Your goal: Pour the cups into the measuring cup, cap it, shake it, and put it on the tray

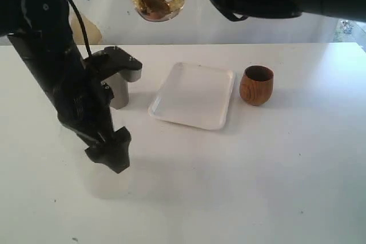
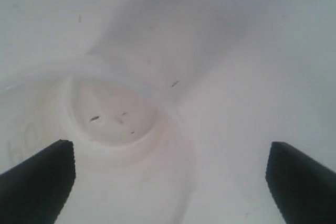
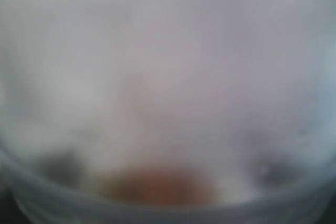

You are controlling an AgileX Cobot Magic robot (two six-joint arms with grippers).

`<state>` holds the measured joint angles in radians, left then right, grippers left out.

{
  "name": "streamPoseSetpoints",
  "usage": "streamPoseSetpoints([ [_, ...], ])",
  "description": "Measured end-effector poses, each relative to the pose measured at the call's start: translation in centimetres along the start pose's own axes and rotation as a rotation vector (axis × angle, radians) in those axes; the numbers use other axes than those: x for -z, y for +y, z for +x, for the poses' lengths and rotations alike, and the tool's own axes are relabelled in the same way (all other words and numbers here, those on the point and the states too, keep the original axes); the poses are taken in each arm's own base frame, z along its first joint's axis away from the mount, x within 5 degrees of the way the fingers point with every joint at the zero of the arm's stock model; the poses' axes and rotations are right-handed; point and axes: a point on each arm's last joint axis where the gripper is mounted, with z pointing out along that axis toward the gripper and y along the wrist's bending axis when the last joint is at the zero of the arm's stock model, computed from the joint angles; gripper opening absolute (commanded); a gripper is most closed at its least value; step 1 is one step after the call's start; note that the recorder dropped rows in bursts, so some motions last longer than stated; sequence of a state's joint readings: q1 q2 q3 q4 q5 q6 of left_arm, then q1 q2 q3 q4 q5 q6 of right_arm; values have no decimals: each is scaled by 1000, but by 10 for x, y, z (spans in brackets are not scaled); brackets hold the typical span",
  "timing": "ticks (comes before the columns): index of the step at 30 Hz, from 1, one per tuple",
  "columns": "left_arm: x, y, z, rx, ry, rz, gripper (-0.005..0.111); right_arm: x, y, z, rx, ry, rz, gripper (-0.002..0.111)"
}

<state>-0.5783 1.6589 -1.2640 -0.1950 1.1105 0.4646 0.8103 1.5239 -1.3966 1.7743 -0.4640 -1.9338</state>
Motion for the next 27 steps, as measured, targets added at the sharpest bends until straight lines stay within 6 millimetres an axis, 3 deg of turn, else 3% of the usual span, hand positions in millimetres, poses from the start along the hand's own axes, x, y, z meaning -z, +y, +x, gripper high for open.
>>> streamPoseSetpoints([
  [5, 41, -8, -3, -25, -237, -74, 97, 0, -2, 1, 10, 9, 26, 0],
  [11, 75, -13, 18, -98, -225, -185, 94, 8, -9, 1, 8, 14, 47, 0],
  [12, 75, -14, 20, -93, -208, -184, 89, 9, -9, 1, 10, 13, 45, 0],
  [14, 76, -15, 24, -61, -172, -171, 69, 13, -11, 0, 8, 9, 45, 0],
  [19, 77, -16, 26, -27, -165, -164, 1, 18, -13, 7, 16, 26, 46, 0],
  [22, 96, -20, 29, 17, -289, -209, 1, 23, -15, 16, 40, 46, 45, 0],
  [26, 160, -41, 54, 89, -730, -319, 1, 34, -16, 34, 147, 87, 26, 0],
  [27, 179, -50, 70, 113, -891, -346, 1, 35, -14, 44, 200, 107, 5, 0],
])
